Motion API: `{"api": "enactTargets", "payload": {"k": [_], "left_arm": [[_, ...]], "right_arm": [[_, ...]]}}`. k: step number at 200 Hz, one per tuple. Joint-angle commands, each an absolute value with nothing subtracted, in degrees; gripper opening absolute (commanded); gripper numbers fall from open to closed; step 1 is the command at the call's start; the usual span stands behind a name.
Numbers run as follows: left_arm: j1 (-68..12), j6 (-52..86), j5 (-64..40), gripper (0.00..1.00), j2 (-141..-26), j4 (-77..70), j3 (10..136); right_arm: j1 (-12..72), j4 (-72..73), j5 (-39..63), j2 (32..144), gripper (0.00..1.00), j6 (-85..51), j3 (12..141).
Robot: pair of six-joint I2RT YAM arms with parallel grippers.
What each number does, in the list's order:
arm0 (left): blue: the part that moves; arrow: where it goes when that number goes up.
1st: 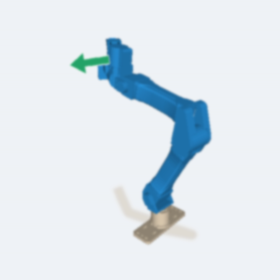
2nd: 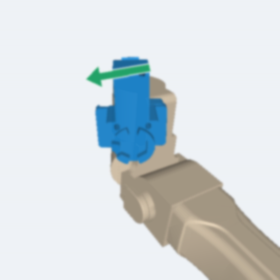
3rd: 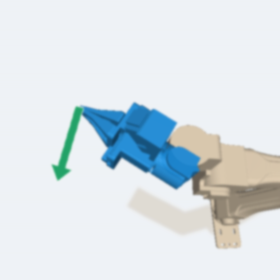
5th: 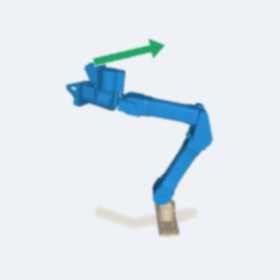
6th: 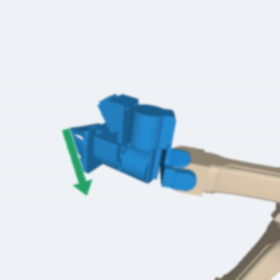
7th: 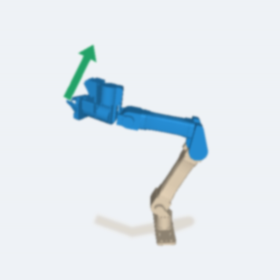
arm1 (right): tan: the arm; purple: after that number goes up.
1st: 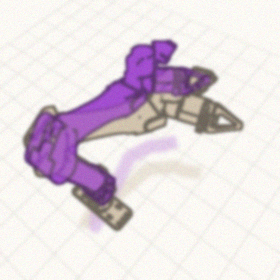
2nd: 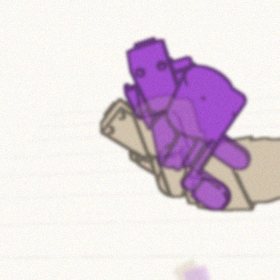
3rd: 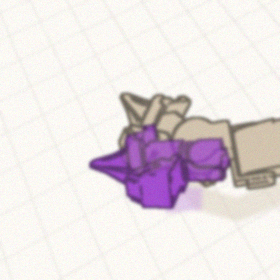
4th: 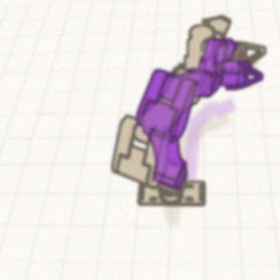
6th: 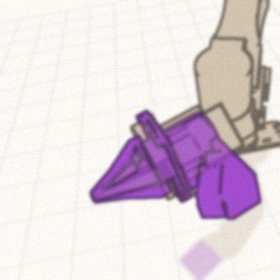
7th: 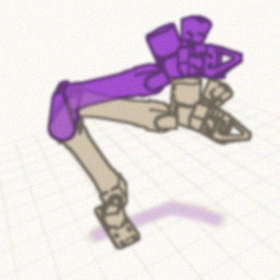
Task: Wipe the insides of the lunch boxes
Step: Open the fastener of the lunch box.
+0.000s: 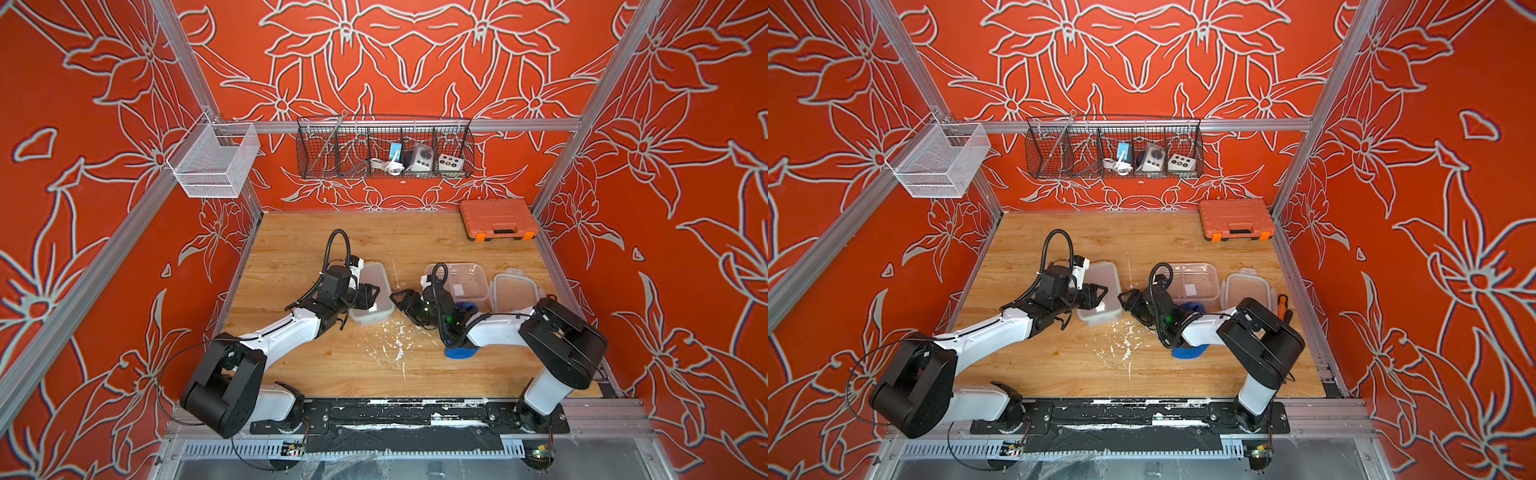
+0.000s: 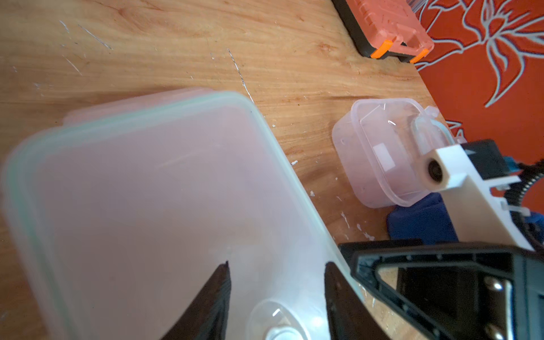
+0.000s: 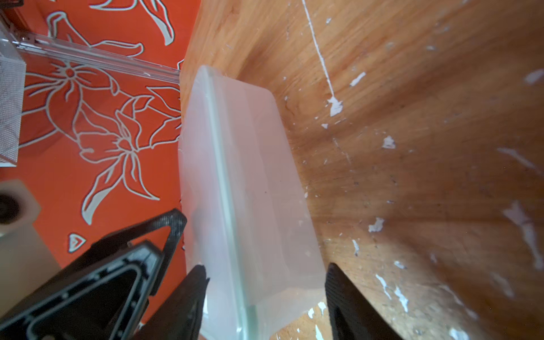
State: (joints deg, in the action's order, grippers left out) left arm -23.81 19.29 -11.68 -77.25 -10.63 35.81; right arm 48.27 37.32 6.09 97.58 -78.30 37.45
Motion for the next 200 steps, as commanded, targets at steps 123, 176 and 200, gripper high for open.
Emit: {"api": "enactTargets", "payload": {"k": [123,176,200], "left_arm": [[-27.8,22.6,-3.5,0.47,-78.3,-15.2,29.6],[-29.2,22.8,-1.5,0.45,-79.6,-15.5,29.1],[-30.0,23.0,-0.9,0.45,-80.8,-15.7,29.1]], "right_arm": [[52.3,63.6,-0.2,107.5,0.61,-95.7,35.1],[53.4,70.0,-3.7,109.0,0.49,-99.2,35.0],[53.6,70.5,-4.2,108.5,0.45,-99.7,34.6]]}}
